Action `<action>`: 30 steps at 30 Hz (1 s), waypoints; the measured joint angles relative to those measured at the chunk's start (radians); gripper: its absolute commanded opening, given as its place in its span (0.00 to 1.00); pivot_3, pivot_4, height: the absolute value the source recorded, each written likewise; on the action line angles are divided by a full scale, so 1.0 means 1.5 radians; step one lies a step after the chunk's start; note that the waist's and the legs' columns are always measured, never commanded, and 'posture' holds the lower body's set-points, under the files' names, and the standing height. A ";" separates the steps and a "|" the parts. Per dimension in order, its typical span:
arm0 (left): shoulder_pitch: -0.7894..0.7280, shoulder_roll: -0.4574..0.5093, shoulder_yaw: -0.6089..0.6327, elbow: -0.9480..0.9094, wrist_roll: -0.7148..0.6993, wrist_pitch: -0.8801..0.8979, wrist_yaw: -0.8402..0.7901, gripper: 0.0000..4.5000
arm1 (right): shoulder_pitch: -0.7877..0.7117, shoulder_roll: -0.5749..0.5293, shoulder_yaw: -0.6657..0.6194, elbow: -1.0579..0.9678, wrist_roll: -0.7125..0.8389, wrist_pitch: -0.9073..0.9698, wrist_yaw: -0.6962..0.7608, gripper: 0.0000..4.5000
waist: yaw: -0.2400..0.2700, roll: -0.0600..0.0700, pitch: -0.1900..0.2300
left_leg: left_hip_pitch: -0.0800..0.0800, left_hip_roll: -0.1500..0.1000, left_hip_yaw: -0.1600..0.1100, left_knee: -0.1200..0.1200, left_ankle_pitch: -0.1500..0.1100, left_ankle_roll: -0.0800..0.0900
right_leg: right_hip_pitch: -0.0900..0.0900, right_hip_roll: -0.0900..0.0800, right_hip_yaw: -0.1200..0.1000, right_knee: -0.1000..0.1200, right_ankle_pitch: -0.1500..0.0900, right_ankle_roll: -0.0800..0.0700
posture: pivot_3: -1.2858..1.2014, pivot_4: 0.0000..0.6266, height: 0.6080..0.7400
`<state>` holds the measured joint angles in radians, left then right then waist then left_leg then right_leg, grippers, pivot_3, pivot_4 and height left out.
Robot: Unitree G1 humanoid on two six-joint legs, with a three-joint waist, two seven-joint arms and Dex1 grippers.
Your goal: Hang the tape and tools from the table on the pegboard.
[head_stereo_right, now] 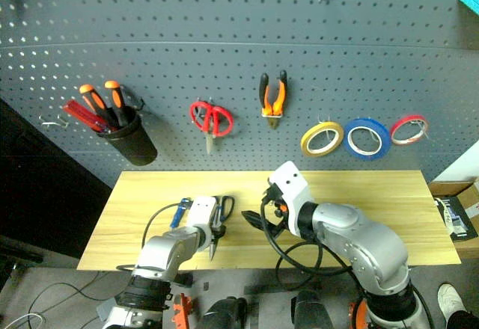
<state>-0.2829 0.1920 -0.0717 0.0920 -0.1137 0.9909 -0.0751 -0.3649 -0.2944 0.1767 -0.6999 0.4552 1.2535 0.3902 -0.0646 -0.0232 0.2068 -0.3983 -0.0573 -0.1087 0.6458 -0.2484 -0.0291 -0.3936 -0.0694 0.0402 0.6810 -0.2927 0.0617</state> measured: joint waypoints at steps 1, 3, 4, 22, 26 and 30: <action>-0.001 0.000 0.001 0.003 0.002 -0.001 0.001 0.55 | 0.000 -0.001 0.000 0.000 0.000 0.000 -0.001 1.00 | -0.001 0.000 0.000 | 0.000 0.000 0.000 0.000 0.000 0.000 | 0.000 0.000 0.000 0.000 0.000 0.000 | 0.46 0.30 1.00; -0.004 -0.001 0.004 0.010 0.004 -0.010 0.003 0.41 | 0.000 -0.003 0.000 0.000 0.002 0.000 -0.001 1.00 | -0.001 0.000 0.000 | 0.000 0.000 0.000 0.000 0.000 0.000 | 0.000 0.000 0.000 0.000 0.000 0.000 | 0.46 0.30 1.00; -0.004 -0.002 0.006 0.013 0.005 -0.014 0.006 0.34 | 0.001 -0.004 0.000 -0.001 0.006 0.000 -0.001 1.00 | -0.002 0.000 0.000 | 0.000 0.000 0.000 0.000 0.000 0.000 | 0.000 0.000 0.000 0.000 0.000 0.000 | 0.46 0.30 1.00; 0.204 0.196 0.009 -0.215 0.006 -0.331 -0.221 0.15 | 0.055 -0.145 -0.024 -0.084 -0.007 -0.156 0.022 1.00 | -0.015 0.000 0.000 | -0.001 0.001 0.001 -0.001 0.000 0.000 | 0.000 -0.002 0.000 -0.002 0.000 0.000 | 0.45 0.32 1.00; 0.219 0.211 0.017 -0.281 0.028 -0.495 -0.240 0.11 | 0.066 -0.144 -0.039 -0.086 0.000 -0.205 0.034 1.00 | -0.011 -0.001 0.001 | 0.000 0.001 0.000 -0.001 0.000 0.000 | 0.002 -0.003 -0.001 -0.003 0.000 0.000 | 0.45 0.31 1.00; 0.210 0.212 0.036 -0.291 0.057 -0.607 -0.229 0.11 | 0.066 -0.142 -0.055 -0.086 -0.002 -0.238 0.034 1.00 | -0.012 -0.001 0.001 | 0.000 0.001 0.000 -0.001 -0.001 0.001 | 0.002 -0.002 -0.001 -0.003 0.000 0.000 | 0.46 0.31 1.00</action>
<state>0.0321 0.5093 -0.0173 -0.3438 -0.0282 0.0804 -0.4192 -0.2659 -0.5072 0.0942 -0.8293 0.4522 0.8964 0.4408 -0.0819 -0.0241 0.2077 -0.3984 -0.0553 -0.1082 0.6448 -0.2492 -0.0282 -0.3903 -0.0723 0.0386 0.6767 -0.2929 0.0617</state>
